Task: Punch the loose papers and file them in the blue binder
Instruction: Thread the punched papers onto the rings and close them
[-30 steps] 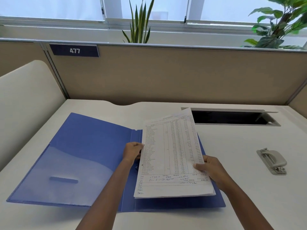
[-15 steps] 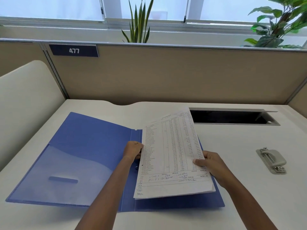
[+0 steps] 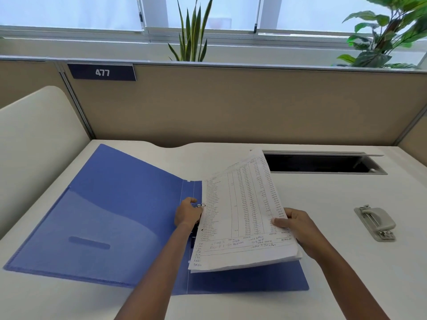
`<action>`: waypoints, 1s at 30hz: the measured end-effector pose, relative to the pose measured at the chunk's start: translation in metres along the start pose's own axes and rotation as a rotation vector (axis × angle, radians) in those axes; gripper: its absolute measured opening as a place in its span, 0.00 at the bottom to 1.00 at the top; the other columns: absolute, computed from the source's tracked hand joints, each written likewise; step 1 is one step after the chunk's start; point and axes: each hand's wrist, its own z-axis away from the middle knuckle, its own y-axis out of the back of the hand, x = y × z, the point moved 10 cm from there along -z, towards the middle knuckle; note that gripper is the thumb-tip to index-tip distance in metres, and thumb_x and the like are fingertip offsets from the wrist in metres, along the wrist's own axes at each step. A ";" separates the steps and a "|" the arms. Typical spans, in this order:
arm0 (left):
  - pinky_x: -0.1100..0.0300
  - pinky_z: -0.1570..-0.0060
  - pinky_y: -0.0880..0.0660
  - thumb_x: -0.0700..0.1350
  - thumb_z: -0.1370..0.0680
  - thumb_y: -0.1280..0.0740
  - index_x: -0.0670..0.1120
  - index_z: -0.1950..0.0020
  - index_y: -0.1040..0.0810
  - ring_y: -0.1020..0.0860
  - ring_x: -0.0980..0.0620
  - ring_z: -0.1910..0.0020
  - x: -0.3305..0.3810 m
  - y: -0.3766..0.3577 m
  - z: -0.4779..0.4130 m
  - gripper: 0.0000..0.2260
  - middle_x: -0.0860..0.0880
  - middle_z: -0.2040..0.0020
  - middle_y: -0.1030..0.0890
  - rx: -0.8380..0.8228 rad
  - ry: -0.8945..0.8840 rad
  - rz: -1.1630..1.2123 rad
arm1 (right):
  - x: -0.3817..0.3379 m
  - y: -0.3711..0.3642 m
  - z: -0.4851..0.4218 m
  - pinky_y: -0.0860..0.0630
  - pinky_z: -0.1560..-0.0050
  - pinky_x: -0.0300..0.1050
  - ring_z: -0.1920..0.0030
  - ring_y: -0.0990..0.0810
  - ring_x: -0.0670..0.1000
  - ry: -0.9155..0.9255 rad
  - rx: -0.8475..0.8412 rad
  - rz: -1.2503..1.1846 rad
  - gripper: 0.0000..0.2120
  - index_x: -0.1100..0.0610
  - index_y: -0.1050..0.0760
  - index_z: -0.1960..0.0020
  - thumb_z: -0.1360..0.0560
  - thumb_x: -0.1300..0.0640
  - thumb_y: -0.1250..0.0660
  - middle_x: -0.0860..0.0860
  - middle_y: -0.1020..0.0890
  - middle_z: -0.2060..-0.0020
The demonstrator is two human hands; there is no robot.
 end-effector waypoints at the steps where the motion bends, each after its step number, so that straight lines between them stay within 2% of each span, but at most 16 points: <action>1: 0.51 0.51 0.22 0.42 0.24 0.33 0.43 0.37 0.27 0.22 0.46 0.55 -0.001 -0.001 0.001 0.16 0.42 0.41 0.21 -0.003 0.000 -0.001 | 0.000 0.000 0.000 0.19 0.68 0.38 0.58 0.17 0.53 -0.005 -0.005 -0.004 0.08 0.59 0.23 0.50 0.25 0.68 0.36 0.54 0.18 0.51; 3: 0.50 0.48 0.22 0.41 0.24 0.33 0.42 0.35 0.29 0.22 0.44 0.50 -0.002 0.000 0.002 0.18 0.43 0.39 0.23 -0.014 0.004 0.017 | 0.001 -0.001 0.000 0.19 0.69 0.38 0.58 0.16 0.52 -0.015 -0.018 -0.006 0.08 0.59 0.23 0.50 0.25 0.68 0.37 0.53 0.18 0.52; 5: 0.51 0.49 0.24 0.39 0.25 0.33 0.43 0.37 0.28 0.22 0.44 0.50 -0.006 0.000 0.004 0.17 0.42 0.40 0.23 -0.043 0.016 0.036 | 0.002 -0.003 0.000 0.19 0.69 0.39 0.59 0.16 0.51 -0.020 -0.028 -0.010 0.08 0.58 0.22 0.52 0.25 0.68 0.37 0.53 0.17 0.53; 7: 0.52 0.57 0.23 0.37 0.26 0.32 0.44 0.44 0.26 0.24 0.45 0.57 -0.013 0.000 0.007 0.12 0.40 0.46 0.22 -0.091 0.041 0.064 | 0.002 -0.005 0.000 0.19 0.70 0.39 0.61 0.15 0.50 -0.021 -0.039 -0.029 0.08 0.57 0.22 0.54 0.25 0.68 0.36 0.52 0.17 0.55; 9: 0.58 0.65 0.27 0.36 0.26 0.31 0.40 0.38 0.28 0.25 0.47 0.61 -0.021 0.001 0.011 0.17 0.40 0.48 0.22 -0.147 0.068 0.079 | 0.000 -0.008 0.000 0.19 0.70 0.38 0.63 0.15 0.49 -0.019 -0.046 -0.048 0.08 0.57 0.22 0.55 0.25 0.68 0.36 0.52 0.16 0.57; 11: 0.58 0.58 0.29 0.38 0.26 0.31 0.39 0.31 0.33 0.26 0.48 0.55 -0.026 0.004 0.016 0.24 0.39 0.41 0.23 -0.180 0.084 0.064 | -0.003 -0.011 0.001 0.18 0.66 0.40 0.60 0.15 0.50 -0.013 -0.048 -0.047 0.07 0.57 0.22 0.55 0.25 0.67 0.36 0.52 0.16 0.56; 13: 0.57 0.52 0.31 0.40 0.26 0.31 0.39 0.30 0.35 0.27 0.48 0.50 -0.028 0.008 0.022 0.26 0.40 0.35 0.27 -0.201 0.099 0.056 | -0.007 -0.015 0.001 0.18 0.61 0.43 0.55 0.16 0.53 -0.002 -0.053 -0.045 0.06 0.59 0.22 0.52 0.25 0.66 0.36 0.54 0.17 0.53; 15: 0.56 0.54 0.29 0.40 0.25 0.31 0.38 0.31 0.34 0.25 0.47 0.48 -0.029 0.007 0.028 0.24 0.40 0.36 0.26 -0.246 0.121 0.040 | -0.012 -0.017 0.003 0.18 0.61 0.43 0.54 0.16 0.54 0.006 -0.056 -0.055 0.06 0.60 0.22 0.50 0.25 0.66 0.36 0.54 0.17 0.51; 17: 0.62 0.64 0.32 0.39 0.25 0.32 0.38 0.37 0.28 0.25 0.51 0.56 -0.031 0.006 0.033 0.17 0.41 0.42 0.22 -0.290 0.136 0.013 | -0.016 -0.020 0.005 0.18 0.63 0.40 0.55 0.16 0.54 0.013 -0.059 -0.060 0.06 0.60 0.23 0.50 0.25 0.65 0.36 0.55 0.17 0.51; 20: 0.65 0.69 0.36 0.39 0.25 0.32 0.39 0.50 0.24 0.30 0.57 0.66 -0.032 0.007 0.038 0.06 0.45 0.51 0.23 -0.319 0.163 -0.026 | -0.019 -0.022 0.007 0.18 0.63 0.40 0.55 0.17 0.54 0.016 -0.062 -0.051 0.05 0.60 0.23 0.50 0.24 0.65 0.36 0.55 0.18 0.51; 22: 0.66 0.70 0.36 0.40 0.25 0.32 0.39 0.53 0.24 0.31 0.57 0.67 -0.033 0.007 0.039 0.04 0.46 0.53 0.23 -0.329 0.175 -0.041 | -0.020 -0.022 0.007 0.18 0.63 0.41 0.55 0.17 0.54 0.020 -0.061 -0.041 0.05 0.60 0.23 0.49 0.24 0.65 0.36 0.55 0.18 0.50; 27: 0.66 0.66 0.30 0.41 0.25 0.32 0.43 0.55 0.22 0.28 0.57 0.64 -0.038 0.007 0.043 0.02 0.48 0.57 0.21 -0.384 0.218 -0.001 | -0.018 -0.020 0.008 0.20 0.54 0.47 0.53 0.17 0.56 0.011 -0.050 -0.034 0.05 0.59 0.23 0.51 0.24 0.65 0.36 0.56 0.18 0.50; 30: 0.65 0.62 0.26 0.41 0.25 0.31 0.46 0.52 0.21 0.24 0.56 0.60 -0.041 0.004 0.048 0.04 0.50 0.56 0.18 -0.434 0.250 0.070 | -0.017 -0.017 0.008 0.19 0.59 0.44 0.55 0.17 0.55 -0.002 -0.033 -0.033 0.05 0.58 0.23 0.54 0.24 0.65 0.36 0.56 0.18 0.51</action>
